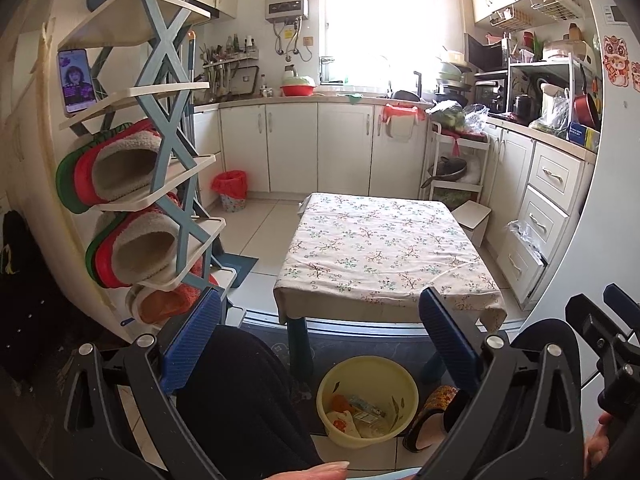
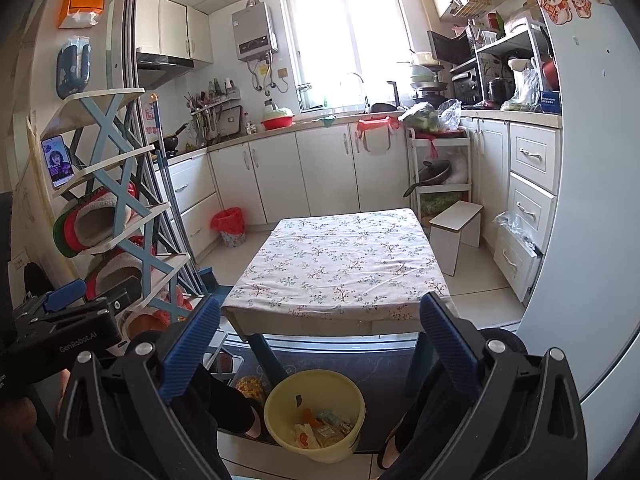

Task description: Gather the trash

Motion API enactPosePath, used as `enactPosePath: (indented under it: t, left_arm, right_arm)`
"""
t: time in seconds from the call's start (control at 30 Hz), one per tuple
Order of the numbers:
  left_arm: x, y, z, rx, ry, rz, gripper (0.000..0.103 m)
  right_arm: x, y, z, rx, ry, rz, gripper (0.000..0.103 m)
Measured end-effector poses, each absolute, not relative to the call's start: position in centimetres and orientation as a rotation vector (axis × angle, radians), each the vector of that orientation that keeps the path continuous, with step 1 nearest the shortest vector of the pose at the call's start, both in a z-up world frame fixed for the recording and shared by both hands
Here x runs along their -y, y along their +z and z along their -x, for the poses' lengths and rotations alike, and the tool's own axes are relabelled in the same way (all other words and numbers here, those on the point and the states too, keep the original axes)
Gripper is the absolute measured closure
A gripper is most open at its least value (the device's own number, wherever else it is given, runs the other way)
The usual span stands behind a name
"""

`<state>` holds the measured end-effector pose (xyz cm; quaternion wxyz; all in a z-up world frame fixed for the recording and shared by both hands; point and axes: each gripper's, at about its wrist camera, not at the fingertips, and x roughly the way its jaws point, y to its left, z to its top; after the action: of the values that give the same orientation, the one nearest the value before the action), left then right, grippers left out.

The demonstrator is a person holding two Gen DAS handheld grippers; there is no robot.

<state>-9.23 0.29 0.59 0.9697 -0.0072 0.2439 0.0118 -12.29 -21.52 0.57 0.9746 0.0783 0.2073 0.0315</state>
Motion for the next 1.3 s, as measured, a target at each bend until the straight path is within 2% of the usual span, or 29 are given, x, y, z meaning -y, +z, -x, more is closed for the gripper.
enactPosePath:
  t: [1.3]
  left_arm:
    - [-0.7,0.52,9.24,-0.498,0.032,0.004,0.008]
  right_arm:
    - [20.86,0.31,12.04,-0.428,0.079,-0.154,0.007]
